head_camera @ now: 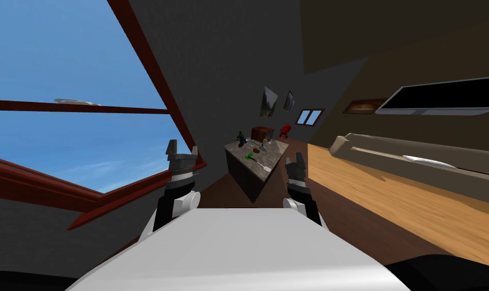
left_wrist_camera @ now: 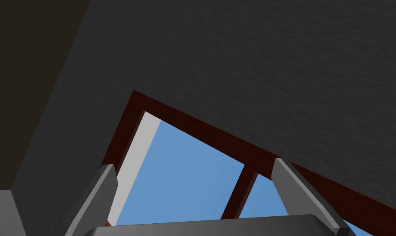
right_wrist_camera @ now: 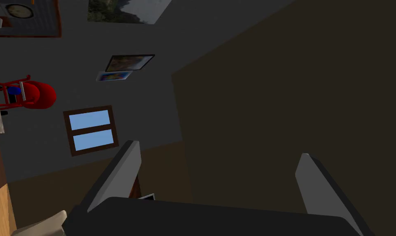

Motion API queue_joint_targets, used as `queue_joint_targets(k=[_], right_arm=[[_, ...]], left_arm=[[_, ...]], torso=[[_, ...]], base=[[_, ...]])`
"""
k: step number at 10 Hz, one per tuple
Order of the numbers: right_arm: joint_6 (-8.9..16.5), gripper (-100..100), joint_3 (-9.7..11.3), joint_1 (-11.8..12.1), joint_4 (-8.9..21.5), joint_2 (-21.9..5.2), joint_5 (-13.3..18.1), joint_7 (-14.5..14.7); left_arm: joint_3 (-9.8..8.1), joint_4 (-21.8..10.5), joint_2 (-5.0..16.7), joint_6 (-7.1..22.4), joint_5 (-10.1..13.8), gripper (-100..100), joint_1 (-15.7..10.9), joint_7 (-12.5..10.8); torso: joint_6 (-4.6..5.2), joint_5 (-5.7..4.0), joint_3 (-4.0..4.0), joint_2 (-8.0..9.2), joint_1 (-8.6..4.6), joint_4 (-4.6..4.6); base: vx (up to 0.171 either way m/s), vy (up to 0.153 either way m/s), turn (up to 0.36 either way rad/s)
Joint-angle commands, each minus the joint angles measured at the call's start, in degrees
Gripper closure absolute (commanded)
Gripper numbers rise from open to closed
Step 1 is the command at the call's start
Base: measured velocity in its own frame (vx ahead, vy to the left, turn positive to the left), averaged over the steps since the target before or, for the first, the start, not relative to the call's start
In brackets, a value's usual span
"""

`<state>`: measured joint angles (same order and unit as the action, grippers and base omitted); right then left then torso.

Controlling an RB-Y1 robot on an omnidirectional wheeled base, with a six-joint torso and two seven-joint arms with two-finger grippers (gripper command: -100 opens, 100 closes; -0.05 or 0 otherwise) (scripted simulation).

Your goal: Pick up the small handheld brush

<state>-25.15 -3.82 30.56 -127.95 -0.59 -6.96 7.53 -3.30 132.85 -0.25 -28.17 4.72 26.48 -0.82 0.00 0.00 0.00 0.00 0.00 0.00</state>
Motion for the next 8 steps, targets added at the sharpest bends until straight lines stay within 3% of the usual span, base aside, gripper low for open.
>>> queue_joint_targets(k=[1,8], right_arm=[[0.03,-100,-0.90,-0.43,0.99,-2.57,0.30,-0.01],[0.53,-100,-6.53,-3.20,8.42,-11.04,3.13,0.60]], left_arm=[[0.00,0.00,0.00,0.00,0.00,0,0.00,0.00],[0.01,0.00,-0.01,0.00,0.00,0,0.00,0.00]], torso=[[0.00,0.00,0.00,0.00,0.00,0.00],[-0.02,0.12,-0.13,-0.22,0.51,-0.05]], base=[[0.019,0.044,0.060],[0.046,0.121,0.093]])
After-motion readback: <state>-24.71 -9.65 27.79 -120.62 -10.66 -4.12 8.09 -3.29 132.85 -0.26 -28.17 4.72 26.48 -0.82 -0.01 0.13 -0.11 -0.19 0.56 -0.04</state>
